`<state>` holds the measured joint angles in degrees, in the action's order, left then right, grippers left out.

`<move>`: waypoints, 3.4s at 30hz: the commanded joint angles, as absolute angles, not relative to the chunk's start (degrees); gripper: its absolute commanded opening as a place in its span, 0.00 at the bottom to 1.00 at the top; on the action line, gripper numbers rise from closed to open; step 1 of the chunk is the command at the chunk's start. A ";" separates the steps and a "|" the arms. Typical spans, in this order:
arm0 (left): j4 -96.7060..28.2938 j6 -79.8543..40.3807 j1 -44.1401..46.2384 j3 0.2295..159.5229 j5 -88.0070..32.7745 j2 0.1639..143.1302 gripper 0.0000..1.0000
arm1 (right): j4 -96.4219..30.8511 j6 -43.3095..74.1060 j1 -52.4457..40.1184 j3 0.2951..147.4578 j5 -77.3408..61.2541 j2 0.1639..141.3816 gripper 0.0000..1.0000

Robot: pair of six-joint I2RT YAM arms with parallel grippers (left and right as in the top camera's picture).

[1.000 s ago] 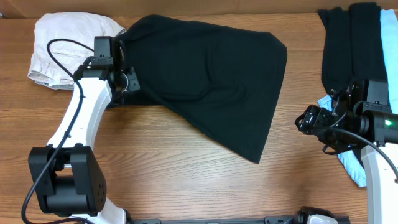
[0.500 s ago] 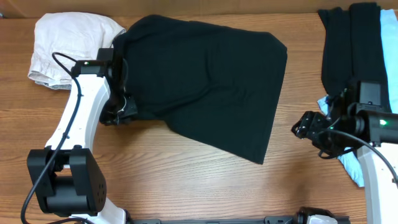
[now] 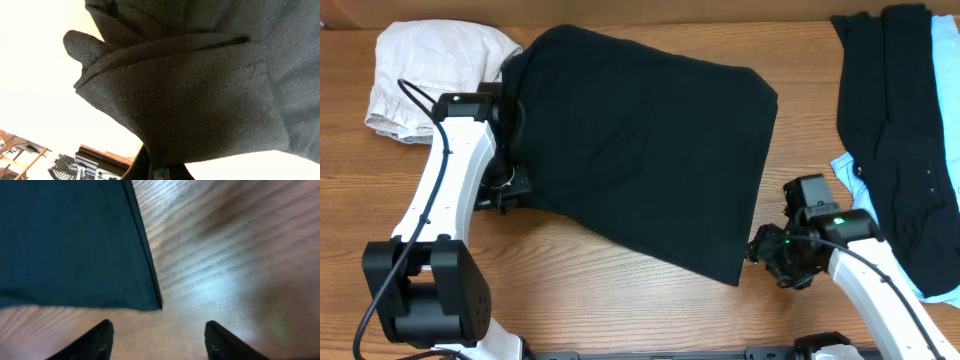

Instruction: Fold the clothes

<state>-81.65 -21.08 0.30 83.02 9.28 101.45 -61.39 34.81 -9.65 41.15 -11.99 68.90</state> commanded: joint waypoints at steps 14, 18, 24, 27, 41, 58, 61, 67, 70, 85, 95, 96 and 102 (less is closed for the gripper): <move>-79.68 -23.22 0.32 84.16 10.92 101.89 0.04 | -49.23 46.83 -25.65 33.01 -8.43 73.34 0.55; -79.22 -23.20 0.32 84.16 10.94 101.89 0.04 | -47.11 48.53 -26.68 33.01 -8.51 78.02 0.55; -78.78 -23.20 0.30 84.16 10.94 101.89 0.04 | -45.87 50.87 -26.68 33.01 -9.04 82.43 0.38; -78.56 -23.20 0.32 84.16 10.98 101.89 0.04 | -45.19 51.09 -26.65 33.04 -9.06 82.41 0.18; -82.87 -23.16 0.54 84.18 11.31 101.89 0.04 | -69.82 44.91 -17.76 51.62 -4.14 71.50 0.04; -87.00 -28.82 0.86 84.16 10.92 101.89 0.04 | -80.31 38.89 -7.73 54.13 -5.63 60.34 0.04; -85.56 -28.82 1.23 84.12 10.94 101.89 0.04 | -77.91 38.50 -7.75 54.15 -5.67 61.52 0.04; -76.53 -28.75 1.54 84.01 11.64 101.89 0.04 | -69.58 37.21 -7.75 54.13 -3.81 67.85 0.04; -71.61 -28.77 1.54 84.01 12.03 101.89 0.04 | -65.47 37.23 -7.75 54.13 -1.43 70.19 0.04; -53.98 -28.75 1.74 83.99 11.99 101.91 0.04 | -49.15 35.55 -7.75 54.13 6.04 79.53 0.04; -45.63 -28.71 5.32 82.56 12.03 104.95 0.04 | -45.06 35.48 -7.73 54.11 8.38 81.62 0.04; -45.52 -28.71 5.65 82.56 12.03 105.82 0.04 | -44.97 35.48 -7.73 54.11 8.60 81.62 0.04; -44.66 -28.73 6.31 82.56 12.64 111.13 0.04 | -43.11 34.13 -7.73 54.06 10.15 82.15 0.04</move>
<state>-45.19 -27.55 6.31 82.94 10.37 108.14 -43.97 35.07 -8.23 52.62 6.98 81.65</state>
